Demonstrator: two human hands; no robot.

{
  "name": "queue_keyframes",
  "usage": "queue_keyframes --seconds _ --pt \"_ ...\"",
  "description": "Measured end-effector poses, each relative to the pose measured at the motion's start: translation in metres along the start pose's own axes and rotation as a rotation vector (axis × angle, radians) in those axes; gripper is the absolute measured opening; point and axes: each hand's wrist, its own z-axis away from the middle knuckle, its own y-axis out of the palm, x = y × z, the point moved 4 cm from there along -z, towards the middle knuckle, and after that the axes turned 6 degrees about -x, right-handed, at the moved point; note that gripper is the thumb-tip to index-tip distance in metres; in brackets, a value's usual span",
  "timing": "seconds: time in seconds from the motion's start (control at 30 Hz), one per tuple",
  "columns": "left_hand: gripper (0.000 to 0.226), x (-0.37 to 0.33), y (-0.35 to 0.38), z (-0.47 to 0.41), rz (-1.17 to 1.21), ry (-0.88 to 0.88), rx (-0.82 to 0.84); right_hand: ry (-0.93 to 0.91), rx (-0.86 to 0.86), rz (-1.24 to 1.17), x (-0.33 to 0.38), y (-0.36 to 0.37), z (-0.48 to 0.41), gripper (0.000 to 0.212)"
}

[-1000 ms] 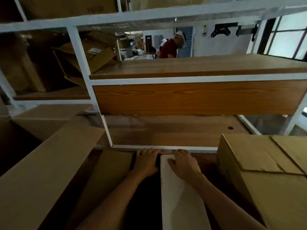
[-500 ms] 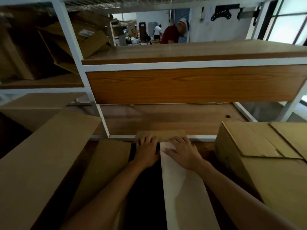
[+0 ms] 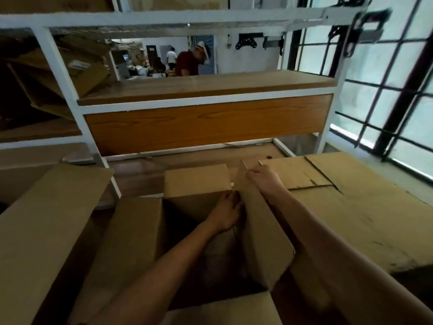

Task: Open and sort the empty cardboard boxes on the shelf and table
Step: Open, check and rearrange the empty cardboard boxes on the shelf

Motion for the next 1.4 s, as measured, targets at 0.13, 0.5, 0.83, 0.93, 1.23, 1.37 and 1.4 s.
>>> queue_keyframes --seconds 0.13,0.5,0.83,0.93,1.23,1.37,1.4 --pt "0.097 -0.007 0.029 0.018 0.188 -0.14 -0.036 0.079 -0.113 0.327 -0.036 -0.032 0.002 0.019" --pt "0.078 -0.006 0.052 0.042 0.308 -0.447 -0.184 -0.002 0.208 0.574 -0.08 0.042 0.051 0.035" --pt "0.053 0.0 0.045 0.039 0.295 -0.467 -0.214 0.089 0.079 0.124 -0.071 0.052 0.087 0.038" --pt "0.051 0.007 0.03 0.057 0.15 -0.426 -0.146 0.046 0.129 0.097 -0.063 0.054 0.105 0.035" --pt "0.028 0.013 -0.019 0.2 -0.118 -0.098 -0.362 -0.037 0.116 0.23 -0.057 0.088 0.146 0.03" --pt "0.021 0.006 -0.004 0.225 -0.52 -0.152 -0.336 -0.108 0.032 0.162 -0.033 0.097 0.16 0.015" --pt "0.024 0.007 -0.005 0.231 -0.58 -0.172 -0.363 -0.128 0.017 0.161 -0.029 0.098 0.165 0.017"
